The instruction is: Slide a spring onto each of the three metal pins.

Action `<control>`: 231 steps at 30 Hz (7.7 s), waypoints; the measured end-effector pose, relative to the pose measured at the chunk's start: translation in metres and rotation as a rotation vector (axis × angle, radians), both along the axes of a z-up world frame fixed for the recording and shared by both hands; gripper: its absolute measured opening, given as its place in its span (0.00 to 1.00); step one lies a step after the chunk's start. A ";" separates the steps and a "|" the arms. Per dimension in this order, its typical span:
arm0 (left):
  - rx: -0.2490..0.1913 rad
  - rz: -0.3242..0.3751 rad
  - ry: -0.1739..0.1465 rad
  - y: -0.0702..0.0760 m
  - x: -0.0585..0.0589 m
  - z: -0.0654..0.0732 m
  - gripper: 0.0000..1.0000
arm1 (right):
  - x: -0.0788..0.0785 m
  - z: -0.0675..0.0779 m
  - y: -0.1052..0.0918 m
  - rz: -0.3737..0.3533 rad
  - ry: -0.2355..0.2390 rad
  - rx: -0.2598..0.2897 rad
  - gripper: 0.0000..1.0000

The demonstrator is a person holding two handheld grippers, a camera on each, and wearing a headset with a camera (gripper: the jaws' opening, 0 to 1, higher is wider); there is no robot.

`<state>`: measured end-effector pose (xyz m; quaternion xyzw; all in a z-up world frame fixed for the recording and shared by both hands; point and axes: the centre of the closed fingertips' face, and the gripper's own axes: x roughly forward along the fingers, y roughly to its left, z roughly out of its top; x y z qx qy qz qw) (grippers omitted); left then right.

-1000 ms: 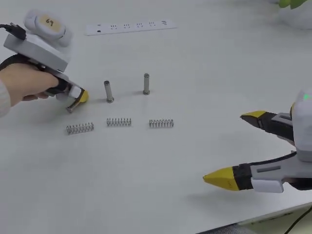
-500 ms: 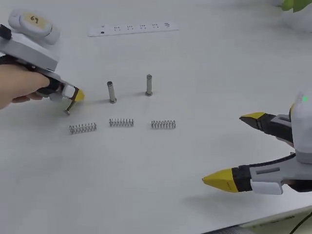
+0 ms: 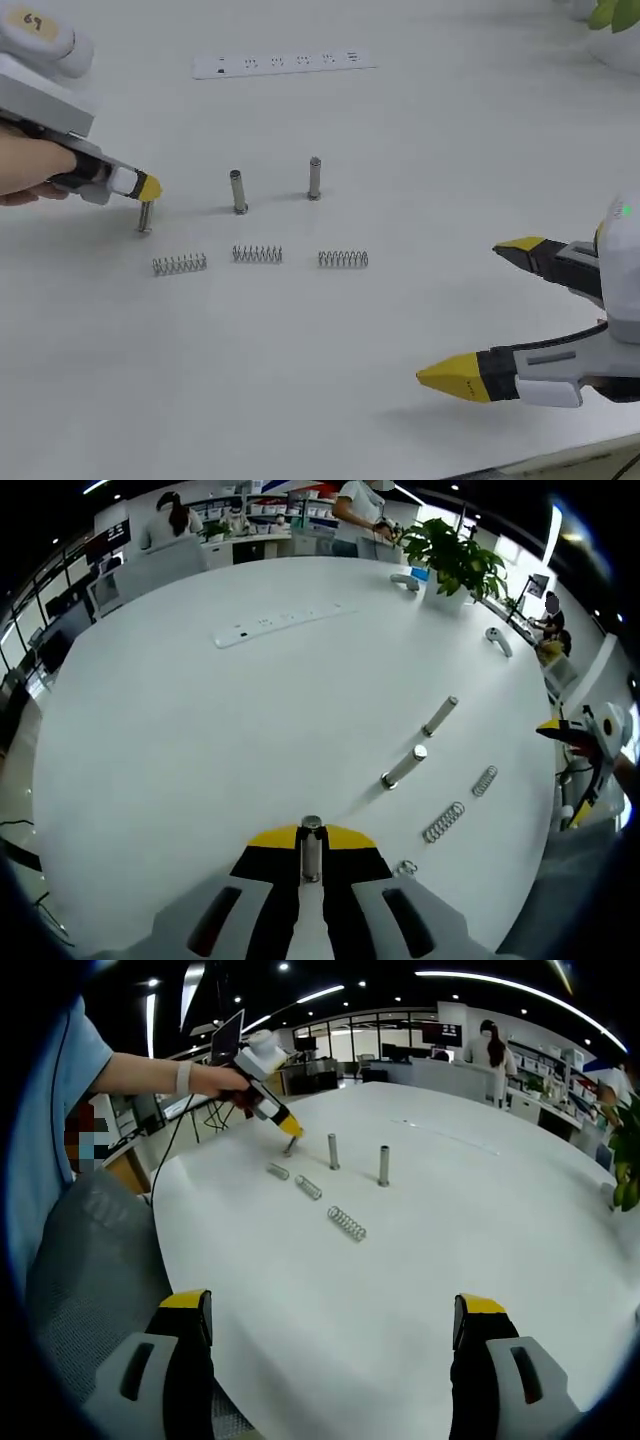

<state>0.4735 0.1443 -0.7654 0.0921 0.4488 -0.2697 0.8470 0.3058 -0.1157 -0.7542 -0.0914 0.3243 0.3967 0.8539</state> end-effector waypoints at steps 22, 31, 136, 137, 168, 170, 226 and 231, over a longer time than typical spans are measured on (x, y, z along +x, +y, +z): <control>-0.002 0.011 -0.025 0.007 0.016 0.001 0.00 | 0.000 0.000 -0.001 0.003 -0.002 -0.004 0.99; -0.013 0.007 -0.033 -0.001 0.011 0.003 0.00 | 0.001 0.000 0.002 0.005 -0.002 -0.002 0.99; -0.230 -0.246 -0.227 -0.008 -0.062 0.006 0.98 | 0.015 0.011 0.006 0.025 -0.022 0.005 1.00; -0.242 -0.265 -0.238 -0.010 -0.065 0.008 0.98 | 0.016 0.012 0.006 0.024 -0.023 0.005 1.00; -0.213 -0.419 -0.283 -0.015 -0.103 0.005 0.83 | 0.022 0.012 0.012 0.072 -0.027 -0.021 1.00; -0.210 -0.425 -0.283 -0.015 -0.102 0.003 0.78 | 0.023 0.012 0.011 0.070 -0.025 -0.021 1.00; -0.143 -0.493 -0.295 -0.015 -0.068 -0.030 0.09 | 0.021 0.002 0.001 0.049 0.010 -0.046 0.99; -0.140 -0.500 -0.300 -0.015 -0.068 -0.030 0.08 | 0.020 0.002 0.002 0.051 0.009 -0.045 0.99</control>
